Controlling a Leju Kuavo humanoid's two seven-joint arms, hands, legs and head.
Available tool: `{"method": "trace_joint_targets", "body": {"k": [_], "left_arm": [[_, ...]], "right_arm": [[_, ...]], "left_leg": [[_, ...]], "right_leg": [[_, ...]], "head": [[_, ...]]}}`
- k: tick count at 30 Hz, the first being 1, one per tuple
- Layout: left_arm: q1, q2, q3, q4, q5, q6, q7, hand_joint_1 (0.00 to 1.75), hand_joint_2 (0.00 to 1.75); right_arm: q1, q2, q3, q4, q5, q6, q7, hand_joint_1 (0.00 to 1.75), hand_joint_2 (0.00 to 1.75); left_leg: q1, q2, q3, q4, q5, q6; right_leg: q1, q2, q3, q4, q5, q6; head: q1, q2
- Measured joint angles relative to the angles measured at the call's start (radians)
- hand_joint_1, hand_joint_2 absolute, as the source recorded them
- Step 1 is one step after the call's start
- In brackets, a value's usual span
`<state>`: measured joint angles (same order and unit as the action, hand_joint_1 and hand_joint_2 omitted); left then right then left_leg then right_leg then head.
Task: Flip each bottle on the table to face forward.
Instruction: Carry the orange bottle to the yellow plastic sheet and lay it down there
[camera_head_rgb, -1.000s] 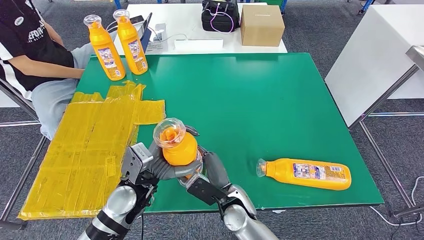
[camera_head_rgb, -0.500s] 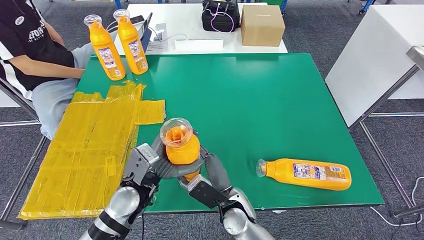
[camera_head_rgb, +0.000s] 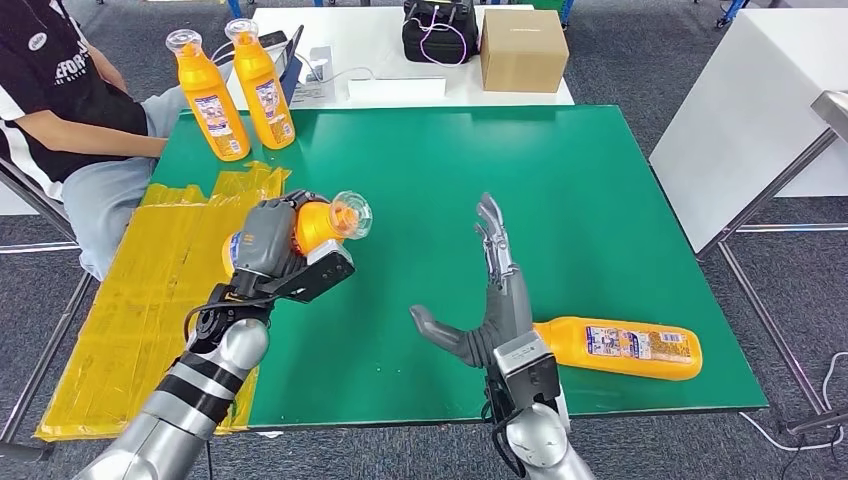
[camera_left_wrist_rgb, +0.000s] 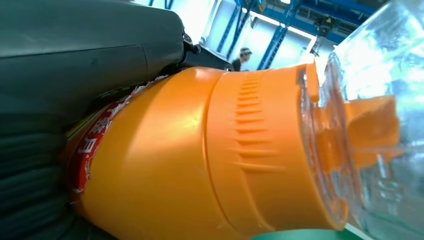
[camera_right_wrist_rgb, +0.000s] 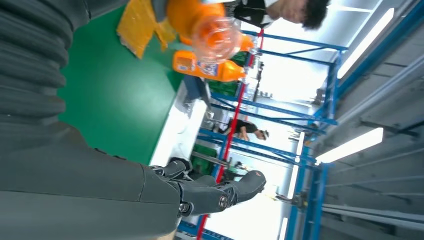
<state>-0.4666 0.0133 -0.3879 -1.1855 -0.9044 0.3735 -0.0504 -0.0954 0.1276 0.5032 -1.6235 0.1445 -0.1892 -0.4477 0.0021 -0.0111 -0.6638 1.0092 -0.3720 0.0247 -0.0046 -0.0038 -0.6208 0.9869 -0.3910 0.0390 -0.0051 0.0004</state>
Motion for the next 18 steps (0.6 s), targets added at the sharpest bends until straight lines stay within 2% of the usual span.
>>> {"method": "trace_joint_targets", "body": {"k": [4,7,14,18], "left_arm": [[-0.052,0.008,0.014,0.102,-0.257,0.051,0.085,1.75,1.75],[-0.104,0.018,0.025,0.209,-0.396,0.084,0.114,1.75,1.75],[-0.187,0.038,0.039,0.410,-0.559,0.078,0.193,1.75,1.75],[-0.222,0.046,0.046,0.512,-0.579,0.063,0.213,1.75,1.75]], "right_arm": [[0.001,-0.006,-0.001,-0.038,0.007,-0.009,-0.009,0.00,1.75],[0.000,-0.008,0.001,-0.055,0.010,-0.019,-0.009,0.00,1.75],[-0.017,-0.010,0.012,-0.068,0.023,-0.036,-0.016,0.00,1.75],[-0.029,-0.011,0.025,-0.072,0.037,-0.048,-0.019,0.00,1.75]], "left_leg": [[0.000,0.000,0.000,0.000,0.000,0.000],[0.000,0.000,0.000,0.000,0.000,0.000],[0.000,0.000,0.000,0.000,0.000,0.000],[0.000,0.000,0.000,0.000,0.000,0.000]], "right_leg": [[0.000,0.000,0.000,0.000,0.000,0.000],[0.000,0.000,0.000,0.000,0.000,0.000],[0.000,0.000,0.000,0.001,0.000,0.000],[0.000,0.000,0.000,0.001,0.000,0.000]], "head": [[0.000,0.000],[0.000,0.000],[0.000,0.000],[0.000,0.000]]}}
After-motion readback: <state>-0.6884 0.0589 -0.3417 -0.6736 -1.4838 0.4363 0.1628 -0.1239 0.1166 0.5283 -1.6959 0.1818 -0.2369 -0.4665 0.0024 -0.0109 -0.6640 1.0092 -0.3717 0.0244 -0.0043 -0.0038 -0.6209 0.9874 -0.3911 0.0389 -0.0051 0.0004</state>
